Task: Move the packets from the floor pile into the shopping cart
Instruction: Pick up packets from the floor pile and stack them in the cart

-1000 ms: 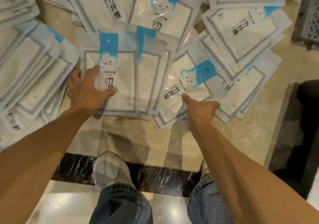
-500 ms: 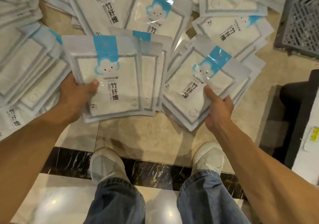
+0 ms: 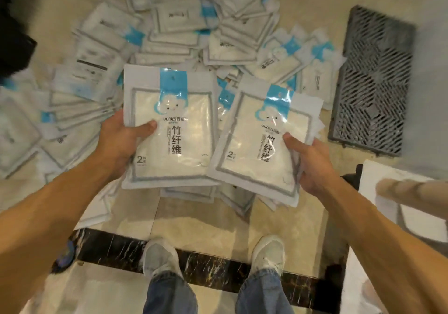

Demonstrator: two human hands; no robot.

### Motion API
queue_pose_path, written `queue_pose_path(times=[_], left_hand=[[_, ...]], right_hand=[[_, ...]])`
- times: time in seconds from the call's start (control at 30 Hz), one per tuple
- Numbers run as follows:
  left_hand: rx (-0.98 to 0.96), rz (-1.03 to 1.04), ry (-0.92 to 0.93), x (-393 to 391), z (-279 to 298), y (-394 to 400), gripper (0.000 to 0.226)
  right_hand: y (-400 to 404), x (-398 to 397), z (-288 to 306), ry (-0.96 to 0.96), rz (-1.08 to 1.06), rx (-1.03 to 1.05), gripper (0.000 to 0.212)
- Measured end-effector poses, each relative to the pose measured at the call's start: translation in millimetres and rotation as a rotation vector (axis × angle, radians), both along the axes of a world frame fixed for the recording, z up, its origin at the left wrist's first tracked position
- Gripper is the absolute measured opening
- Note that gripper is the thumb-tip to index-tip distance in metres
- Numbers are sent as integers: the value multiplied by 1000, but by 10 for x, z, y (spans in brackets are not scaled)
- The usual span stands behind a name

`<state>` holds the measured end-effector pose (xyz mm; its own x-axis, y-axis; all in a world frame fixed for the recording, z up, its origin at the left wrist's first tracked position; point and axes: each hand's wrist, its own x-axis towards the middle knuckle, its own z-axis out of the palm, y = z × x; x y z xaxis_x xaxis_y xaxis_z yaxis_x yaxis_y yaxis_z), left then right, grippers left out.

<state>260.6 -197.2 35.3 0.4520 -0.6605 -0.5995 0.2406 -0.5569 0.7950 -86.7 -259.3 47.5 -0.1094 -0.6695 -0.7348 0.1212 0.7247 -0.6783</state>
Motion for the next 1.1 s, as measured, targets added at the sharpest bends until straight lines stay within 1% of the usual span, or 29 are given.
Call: queue_pose_path(times=[0.03,0.1,0.13,0.17,0.23,0.27,0.3,0.37,0.47,0.53,0.63,0.7,0.8,0.9,1.03,1.1], left_hand=[[-3,-4,-3,54,235,-64,30],[-14,1,-8,194,746,-170,28],[-25,6,-4,259,1020,-220,28],[-36,11,3,338,1305,-266,27],[-62,28,2,468,1965,-359,27],[-68,40,-16,533,2312,-387,27],[-78,44,-36,602,2666,-403,27],[-111,54,-55,754,3421,-391,28],[-157,87,-67,996,4556,-325,29],[-192,105,-86,1166,5259,-223,29],[-245,156,-101,1427,6173,48,26],[-285,211,-126,1568,6683,315,25],[-347,265,-157,1724,7326,757,27],[-388,311,-206,1801,7799,1234,33],[-421,464,-287,1745,8240,1854,26],[-417,573,-320,1682,8374,2172,30]], right_hand=[[-94,37,267,-6,46,-19,35],[-277,116,836,1,120,-50,63],[-371,163,1135,16,152,-67,73],[-454,221,1457,16,182,-90,69],[-616,353,2134,5,236,-128,36],[-672,432,2474,-1,256,-144,26],[-710,528,2839,-10,274,-160,22],[-778,754,3533,-14,305,-184,22],[-844,1147,4571,-14,350,-224,28],[-829,1410,5277,-24,388,-282,25],[-736,1751,6268,-39,425,-396,20],[-614,1936,6844,-44,463,-466,20],[-407,2189,7532,-75,515,-524,22],[-205,2447,8031,-125,582,-563,26],[62,2785,8428,-219,701,-595,23],[194,2941,8524,-267,782,-607,23]])
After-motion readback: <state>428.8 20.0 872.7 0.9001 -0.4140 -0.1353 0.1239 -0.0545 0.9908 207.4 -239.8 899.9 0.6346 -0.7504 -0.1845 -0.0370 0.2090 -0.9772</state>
